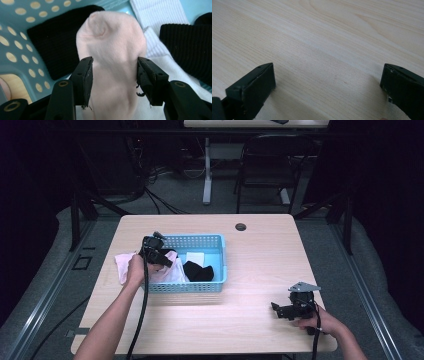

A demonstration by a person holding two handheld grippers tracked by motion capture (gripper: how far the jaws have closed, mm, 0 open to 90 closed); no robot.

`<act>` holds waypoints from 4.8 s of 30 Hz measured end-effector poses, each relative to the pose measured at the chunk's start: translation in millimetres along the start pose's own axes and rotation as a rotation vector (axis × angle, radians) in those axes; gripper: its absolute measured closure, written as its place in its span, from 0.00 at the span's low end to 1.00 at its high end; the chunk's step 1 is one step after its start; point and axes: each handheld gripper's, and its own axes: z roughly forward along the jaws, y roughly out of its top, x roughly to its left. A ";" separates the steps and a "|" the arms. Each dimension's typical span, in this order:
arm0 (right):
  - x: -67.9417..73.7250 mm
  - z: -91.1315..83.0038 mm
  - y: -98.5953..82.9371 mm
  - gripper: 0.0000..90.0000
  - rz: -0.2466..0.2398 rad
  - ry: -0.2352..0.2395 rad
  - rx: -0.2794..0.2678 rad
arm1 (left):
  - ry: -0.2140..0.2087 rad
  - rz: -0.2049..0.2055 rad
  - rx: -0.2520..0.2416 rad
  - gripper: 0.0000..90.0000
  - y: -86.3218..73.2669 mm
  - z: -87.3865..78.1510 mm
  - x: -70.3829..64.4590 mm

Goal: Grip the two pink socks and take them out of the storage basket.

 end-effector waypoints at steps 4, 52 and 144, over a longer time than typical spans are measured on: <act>0.0 0.0 0.0 0.00 0.000 0.000 0.000 | -0.020 0.010 0.031 0.64 -1.3 6.0 -1.7; 0.0 0.0 0.0 0.00 0.000 0.000 0.000 | -0.063 0.104 -0.069 0.97 19.4 -106.2 4.3; 0.1 -0.1 0.0 0.00 -0.001 -0.005 0.001 | 0.190 -0.248 -0.114 0.22 -101.7 -94.8 114.4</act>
